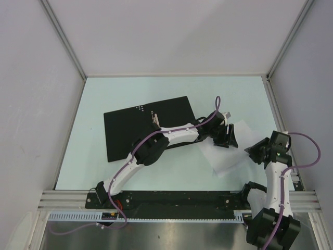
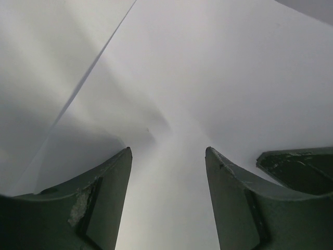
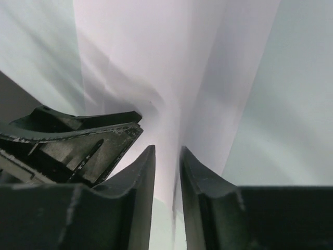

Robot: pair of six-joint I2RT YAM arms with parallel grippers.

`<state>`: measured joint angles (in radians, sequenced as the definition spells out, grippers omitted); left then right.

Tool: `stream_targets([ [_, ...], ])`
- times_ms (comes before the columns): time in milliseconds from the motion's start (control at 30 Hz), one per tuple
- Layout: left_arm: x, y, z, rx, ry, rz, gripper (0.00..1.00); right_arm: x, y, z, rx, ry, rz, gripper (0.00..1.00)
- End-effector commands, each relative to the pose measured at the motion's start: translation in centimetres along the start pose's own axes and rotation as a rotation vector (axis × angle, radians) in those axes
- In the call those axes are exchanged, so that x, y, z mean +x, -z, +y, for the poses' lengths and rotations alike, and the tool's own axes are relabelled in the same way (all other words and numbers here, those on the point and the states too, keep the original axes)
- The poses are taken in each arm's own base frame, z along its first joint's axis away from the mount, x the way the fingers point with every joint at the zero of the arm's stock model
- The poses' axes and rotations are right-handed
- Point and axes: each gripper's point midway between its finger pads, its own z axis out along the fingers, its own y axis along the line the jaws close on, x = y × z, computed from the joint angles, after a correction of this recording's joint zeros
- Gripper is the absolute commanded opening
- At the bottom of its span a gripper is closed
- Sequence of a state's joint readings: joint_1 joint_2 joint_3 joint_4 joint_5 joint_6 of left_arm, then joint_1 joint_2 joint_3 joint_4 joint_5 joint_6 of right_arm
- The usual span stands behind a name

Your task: Put the files into the folder

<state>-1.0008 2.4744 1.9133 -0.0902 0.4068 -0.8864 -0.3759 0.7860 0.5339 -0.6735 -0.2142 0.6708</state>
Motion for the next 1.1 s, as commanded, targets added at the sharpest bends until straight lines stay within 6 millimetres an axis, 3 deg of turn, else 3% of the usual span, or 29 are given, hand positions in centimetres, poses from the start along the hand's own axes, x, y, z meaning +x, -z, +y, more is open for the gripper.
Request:
stream_targets([
  [0,1.9,-0.4,3.1,-0.066,-0.027,0.075,0.68,-1.4,0.1,0.1,0.033,0.011,-0.057,0.19],
  [67,1.4,0.4,1.8,-0.030,-0.066,0.074,0.70,-1.9,0.1,0.3,0.029,0.009,-0.078,0.09],
  [100,0.4,1.7,-0.2,-0.004,-0.092,0.051,0.71,-2.7,0.3,0.9,0.012,0.019,-0.109,0.00],
  [133,0.0,2.5,-0.7,0.007,-0.105,0.036,0.72,-3.3,0.6,1.3,0.010,0.033,-0.133,0.00],
  [167,-1.2,4.0,-1.7,0.031,-0.107,0.003,0.73,-3.6,0.9,1.8,0.011,0.071,-0.149,0.00],
  [200,-3.0,6.9,-4.8,0.093,-0.123,-0.056,0.75,-4.7,1.4,2.1,0.031,0.094,-0.199,0.00],
  [233,-3.1,8.2,-5.0,0.130,-0.116,-0.083,0.76,-6.0,2.5,3.7,0.000,0.125,-0.240,0.00],
  [267,-5.0,10.3,-5.6,0.179,-0.085,-0.131,0.78,-6.2,2.8,5.1,-0.016,0.196,-0.259,0.00],
  [300,-5.4,13.4,-6.7,0.210,-0.079,-0.172,0.81,-7.3,3.4,6.2,-0.027,0.235,-0.310,0.00],
  [333,-6.6,15.3,-7.8,0.253,-0.092,-0.227,0.82,-8.2,4.6,8.6,-0.078,0.283,-0.350,0.00],
  [367,-8.0,17.4,-7.5,0.260,-0.077,-0.272,0.83,-8.3,4.6,9.8,-0.091,0.335,-0.357,0.00],
  [467,-9.3,23.8,-8.7,0.282,-0.117,-0.372,0.84,-7.8,5.9,15.7,-0.238,0.523,-0.417,0.00],
  [500,-8.8,24.8,-7.8,0.262,-0.115,-0.382,0.84,-6.0,6.3,17.8,-0.309,0.627,-0.401,0.00],
  [533,-8.8,27.9,-9.2,0.273,-0.143,-0.429,0.85,-5.1,6.7,19.3,-0.362,0.679,-0.400,0.00],
  [567,-9.2,29.2,-8.2,0.244,-0.154,-0.462,0.85,-4.1,7.7,21.4,-0.436,0.726,-0.401,0.00],
  [633,-8.1,30.6,-5.8,0.181,-0.141,-0.471,0.85,-0.6,8.2,24.7,-0.529,0.838,-0.362,0.00],
  [667,-8.3,33.0,-5.4,0.172,-0.144,-0.514,0.85,0.3,9.5,27.0,-0.595,0.874,-0.362,0.00],
  [700,-7.4,33.4,-3.6,0.138,-0.123,-0.512,0.85,2.5,9.0,28.1,-0.633,0.928,-0.301,0.00],
  [733,-6.9,34.1,-2.2,0.100,-0.114,-0.516,0.85,5.7,10.0,29.6,-0.711,0.987,-0.248,0.00],
  [767,-7.2,36.6,-1.6,0.075,-0.116,-0.577,0.85,7.1,10.8,30.8,-0.773,1.005,-0.222,0.00],
  [800,-6.5,37.0,0.3,0.034,-0.099,-0.585,0.85,9.6,13.0,32.5,-0.909,1.032,-0.147,0.00],
  [833,-5.8,37.6,2.1,-0.031,-0.085,-0.588,0.85,12.0,13.4,33.1,-0.970,1.027,-0.066,0.00],
  [900,-5.5,39.9,4.3,-0.104,-0.068,-0.644,0.85,14.6,16.5,34.8,-1.176,0.989,0.065,0.00],
  [933,-5.0,40.3,5.5,-0.147,-0.061,-0.644,0.85,15.4,16.6,35.1,-1.209,0.959,0.126,0.00],
  [967,-4.9,41.0,6.4,-0.173,-0.047,-0.658,0.85,14.7,16.7,35.8,-1.235,0.880,0.168,0.00],
  [1000,-4.4,41.3,7.1,-0.192,-0.039,-0.661,0.85,15.3,17.0,35.5,-1.272,0.872,0.258,0.00],
  [1033,-4.1,41.4,7.8,-0.213,-0.032,-0.657,0.85,14.8,16.3,35.3,-1.260,0.845,0.297,0.00],
  [1067,-4.1,41.6,8.7,-0.242,-0.014,-0.669,0.85,13.5,13.5,35.1,-1.183,0.768,0.355,0.00],
])
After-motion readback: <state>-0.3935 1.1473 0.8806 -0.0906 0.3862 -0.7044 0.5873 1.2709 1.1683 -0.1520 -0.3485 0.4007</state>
